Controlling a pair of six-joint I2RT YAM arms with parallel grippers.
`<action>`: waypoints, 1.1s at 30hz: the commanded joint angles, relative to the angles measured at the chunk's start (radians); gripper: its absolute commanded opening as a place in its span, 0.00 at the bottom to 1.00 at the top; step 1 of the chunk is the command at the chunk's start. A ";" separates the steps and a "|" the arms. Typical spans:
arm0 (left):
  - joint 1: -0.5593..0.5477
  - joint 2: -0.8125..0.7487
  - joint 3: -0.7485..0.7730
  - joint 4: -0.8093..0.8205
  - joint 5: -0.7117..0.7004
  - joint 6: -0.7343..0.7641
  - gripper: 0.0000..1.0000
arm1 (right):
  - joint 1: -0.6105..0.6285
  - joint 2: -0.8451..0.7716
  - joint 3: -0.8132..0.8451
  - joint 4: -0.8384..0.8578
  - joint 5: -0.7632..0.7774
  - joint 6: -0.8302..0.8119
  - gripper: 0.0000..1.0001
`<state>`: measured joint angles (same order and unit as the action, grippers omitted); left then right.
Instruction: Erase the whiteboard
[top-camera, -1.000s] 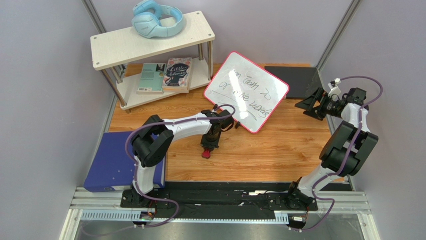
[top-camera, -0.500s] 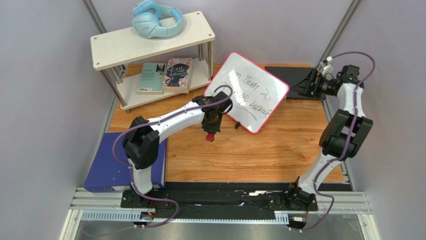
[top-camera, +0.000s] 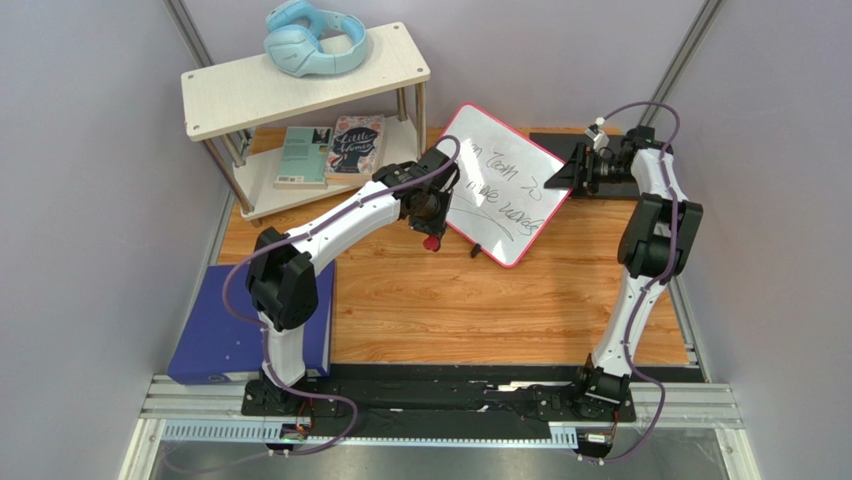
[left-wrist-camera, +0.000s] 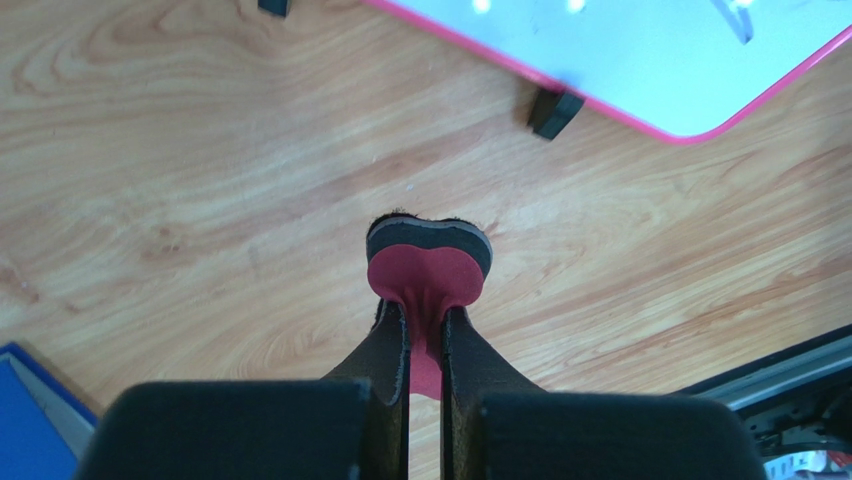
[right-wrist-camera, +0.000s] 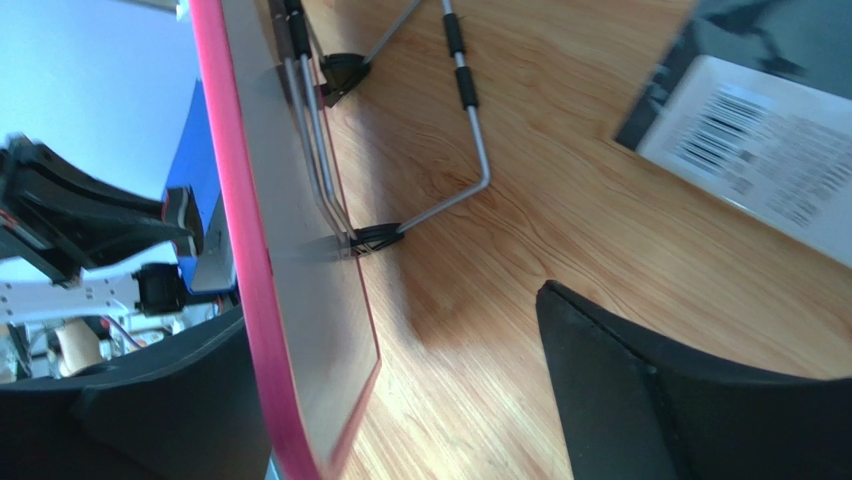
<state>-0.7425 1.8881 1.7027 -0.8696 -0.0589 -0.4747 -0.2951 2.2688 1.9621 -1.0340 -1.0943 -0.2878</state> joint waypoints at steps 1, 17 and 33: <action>0.025 0.049 0.098 0.052 0.074 0.039 0.00 | 0.036 -0.012 0.021 0.034 -0.035 -0.010 0.80; 0.029 -0.009 -0.007 0.299 -0.111 0.261 0.00 | 0.050 -0.055 0.007 -0.119 -0.036 -0.197 0.11; 0.035 0.040 -0.032 0.369 0.001 0.216 0.00 | -0.012 -0.055 0.008 -0.103 -0.093 -0.131 0.55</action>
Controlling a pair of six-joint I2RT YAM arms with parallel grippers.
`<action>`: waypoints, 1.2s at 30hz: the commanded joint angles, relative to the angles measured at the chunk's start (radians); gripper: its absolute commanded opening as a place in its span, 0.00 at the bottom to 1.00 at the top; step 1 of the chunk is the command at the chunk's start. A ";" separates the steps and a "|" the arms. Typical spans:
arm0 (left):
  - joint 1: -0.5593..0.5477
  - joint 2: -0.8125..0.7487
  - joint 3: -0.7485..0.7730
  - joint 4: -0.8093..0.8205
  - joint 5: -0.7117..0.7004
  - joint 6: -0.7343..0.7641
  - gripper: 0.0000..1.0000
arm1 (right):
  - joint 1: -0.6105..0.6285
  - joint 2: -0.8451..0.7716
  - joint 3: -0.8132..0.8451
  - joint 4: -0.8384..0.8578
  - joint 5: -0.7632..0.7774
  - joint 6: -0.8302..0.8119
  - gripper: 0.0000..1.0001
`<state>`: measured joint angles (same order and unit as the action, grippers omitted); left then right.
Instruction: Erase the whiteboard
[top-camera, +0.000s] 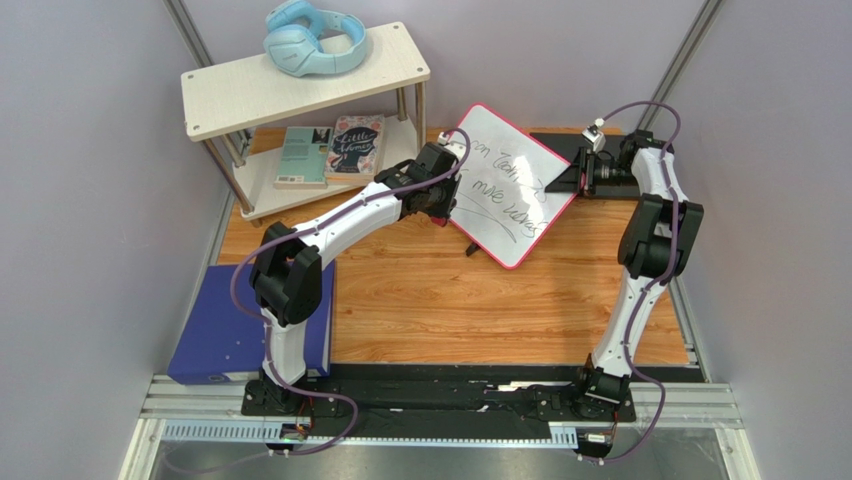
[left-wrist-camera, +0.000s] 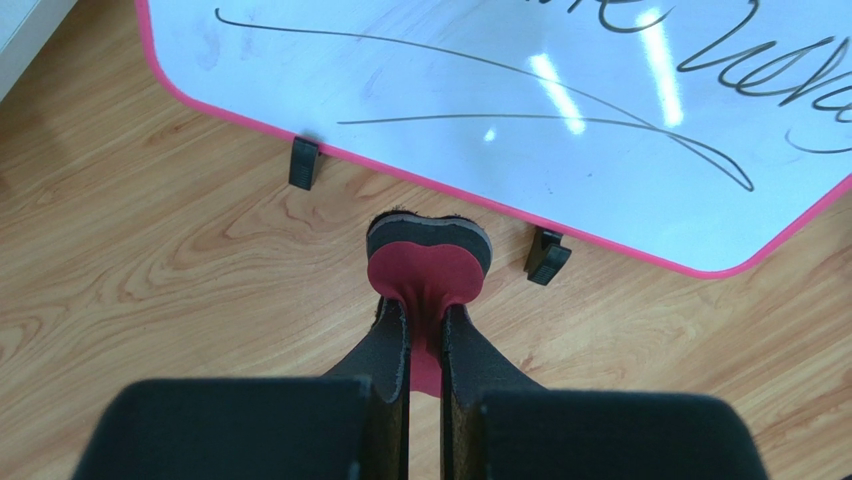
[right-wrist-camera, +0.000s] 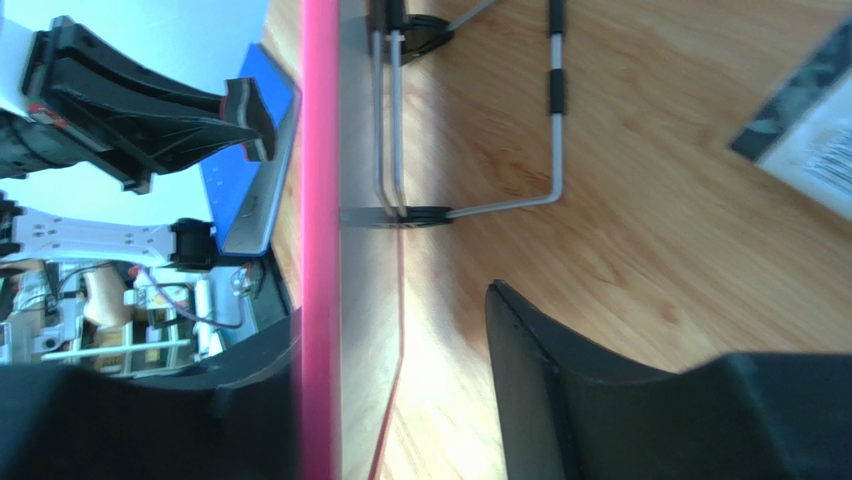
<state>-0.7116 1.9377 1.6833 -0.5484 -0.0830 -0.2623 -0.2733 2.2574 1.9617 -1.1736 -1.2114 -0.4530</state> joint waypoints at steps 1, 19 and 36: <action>0.004 -0.013 -0.019 0.053 0.023 0.000 0.00 | -0.035 -0.050 0.000 0.054 0.018 0.046 0.58; 0.008 -0.022 -0.056 0.116 -0.070 0.003 0.00 | -0.033 -0.056 -0.012 0.189 0.050 0.177 0.01; 0.044 0.135 0.067 0.402 -0.075 0.092 0.00 | 0.054 -0.124 0.042 0.039 0.214 -0.006 0.00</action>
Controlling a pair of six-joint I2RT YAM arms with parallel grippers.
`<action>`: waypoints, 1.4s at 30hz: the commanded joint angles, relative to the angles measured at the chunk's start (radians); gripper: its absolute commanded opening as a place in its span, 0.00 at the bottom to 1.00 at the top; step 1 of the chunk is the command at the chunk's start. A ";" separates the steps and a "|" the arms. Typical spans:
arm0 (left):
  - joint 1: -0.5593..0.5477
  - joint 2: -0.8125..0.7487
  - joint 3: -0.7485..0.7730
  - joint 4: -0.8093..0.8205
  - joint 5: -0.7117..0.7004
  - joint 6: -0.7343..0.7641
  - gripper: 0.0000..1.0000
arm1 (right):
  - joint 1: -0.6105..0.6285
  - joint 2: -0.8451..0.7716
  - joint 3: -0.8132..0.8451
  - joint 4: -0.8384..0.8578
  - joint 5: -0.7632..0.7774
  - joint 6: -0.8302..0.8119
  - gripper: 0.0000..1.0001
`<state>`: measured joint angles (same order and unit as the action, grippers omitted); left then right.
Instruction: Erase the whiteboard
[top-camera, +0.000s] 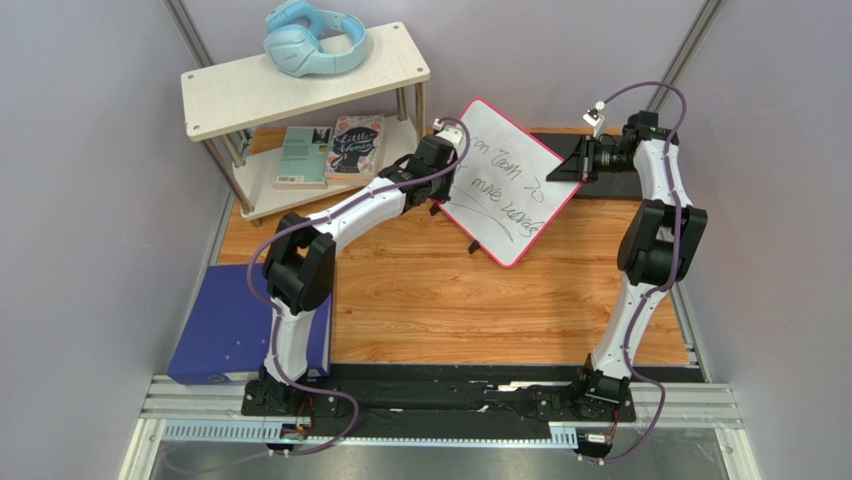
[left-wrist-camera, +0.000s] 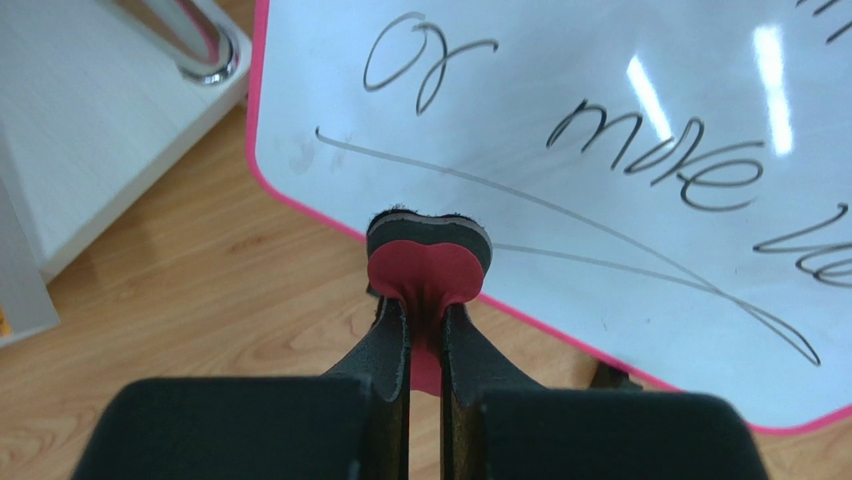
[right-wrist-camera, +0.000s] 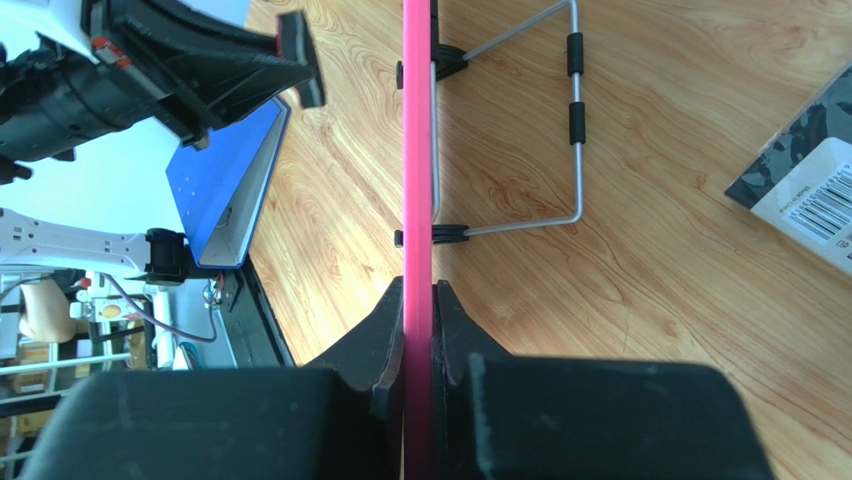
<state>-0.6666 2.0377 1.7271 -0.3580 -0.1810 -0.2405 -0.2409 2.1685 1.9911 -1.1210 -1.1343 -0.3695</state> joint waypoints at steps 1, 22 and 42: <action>0.001 0.056 0.029 0.237 0.025 0.069 0.00 | 0.022 -0.036 0.006 -0.017 0.136 -0.100 0.00; -0.066 0.283 0.275 0.171 0.278 0.184 0.00 | 0.034 -0.045 -0.035 -0.083 0.133 -0.203 0.00; -0.234 0.211 0.107 0.206 0.114 0.176 0.00 | 0.040 -0.056 -0.051 -0.046 0.123 -0.167 0.00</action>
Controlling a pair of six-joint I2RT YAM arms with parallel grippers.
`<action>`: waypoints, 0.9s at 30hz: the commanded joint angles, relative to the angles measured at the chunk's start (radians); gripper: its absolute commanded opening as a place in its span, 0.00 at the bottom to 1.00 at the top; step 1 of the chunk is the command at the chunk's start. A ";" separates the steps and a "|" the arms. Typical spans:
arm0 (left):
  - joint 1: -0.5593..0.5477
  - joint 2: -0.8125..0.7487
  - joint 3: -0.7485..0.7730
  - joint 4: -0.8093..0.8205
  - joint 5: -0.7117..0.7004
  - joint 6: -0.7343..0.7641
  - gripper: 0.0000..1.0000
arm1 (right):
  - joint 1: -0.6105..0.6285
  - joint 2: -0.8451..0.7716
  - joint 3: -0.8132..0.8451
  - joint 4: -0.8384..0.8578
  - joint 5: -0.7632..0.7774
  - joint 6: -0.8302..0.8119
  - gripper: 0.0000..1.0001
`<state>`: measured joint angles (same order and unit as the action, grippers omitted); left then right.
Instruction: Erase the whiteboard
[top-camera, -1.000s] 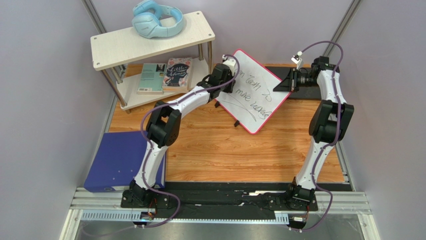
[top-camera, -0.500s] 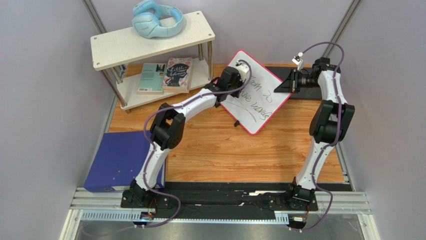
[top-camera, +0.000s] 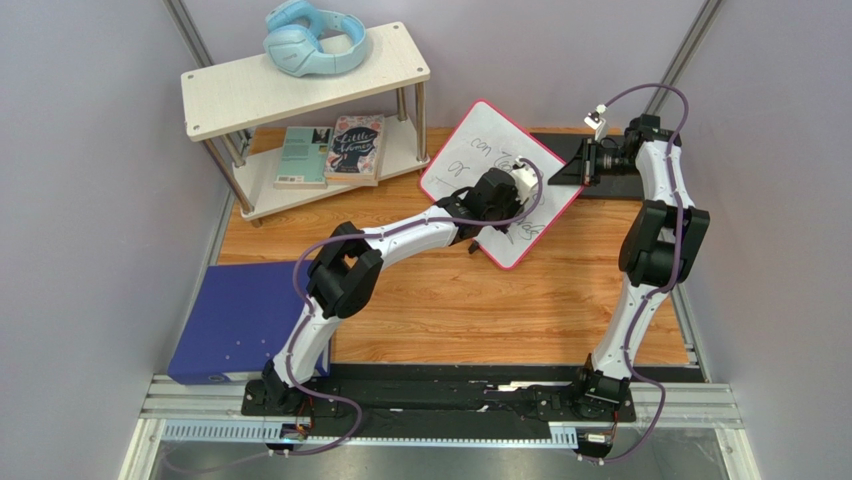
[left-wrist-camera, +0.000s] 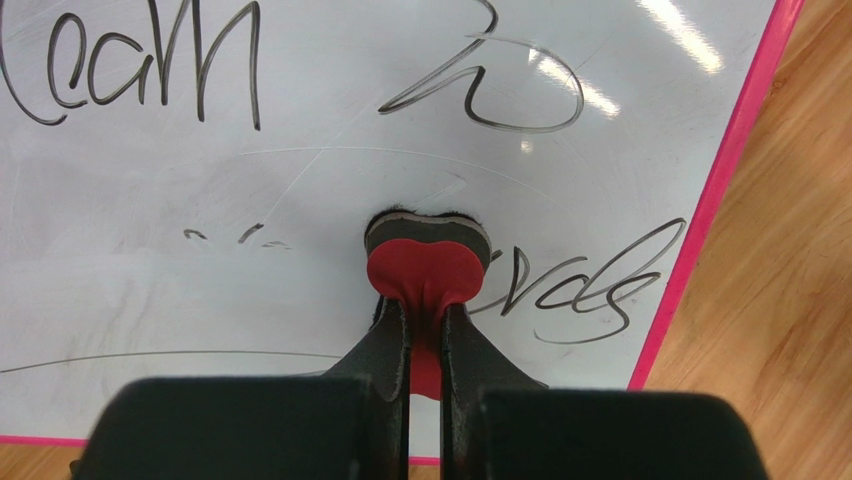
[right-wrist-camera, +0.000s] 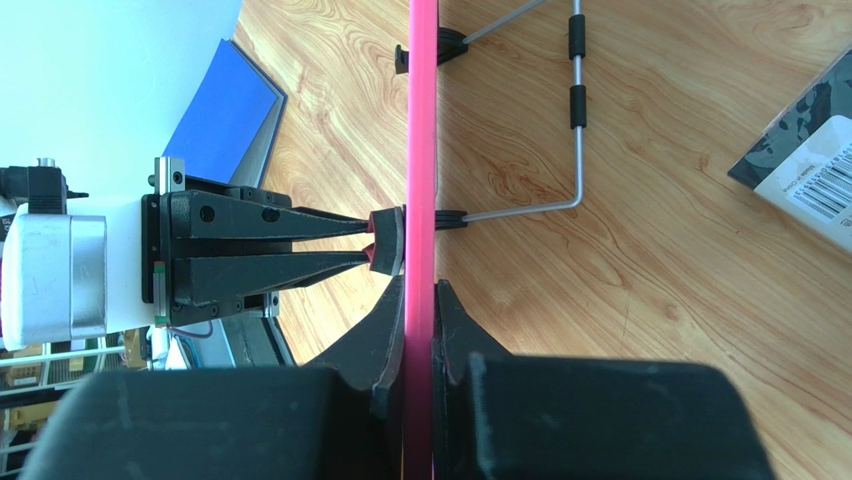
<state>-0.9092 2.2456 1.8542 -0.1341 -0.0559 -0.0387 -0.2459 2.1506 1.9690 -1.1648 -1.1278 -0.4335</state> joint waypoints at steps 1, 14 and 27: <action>0.033 0.002 -0.021 -0.021 -0.022 -0.032 0.00 | 0.045 -0.038 -0.030 -0.001 0.117 -0.103 0.00; 0.216 0.009 0.074 -0.097 -0.101 -0.100 0.00 | 0.045 -0.038 -0.048 -0.006 0.118 -0.116 0.00; 0.064 0.103 0.249 -0.229 0.083 0.000 0.00 | 0.045 -0.043 -0.059 0.000 0.132 -0.105 0.00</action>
<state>-0.7837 2.3146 2.0365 -0.3191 -0.0776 -0.0738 -0.2474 2.1353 1.9434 -1.1538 -1.1336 -0.4339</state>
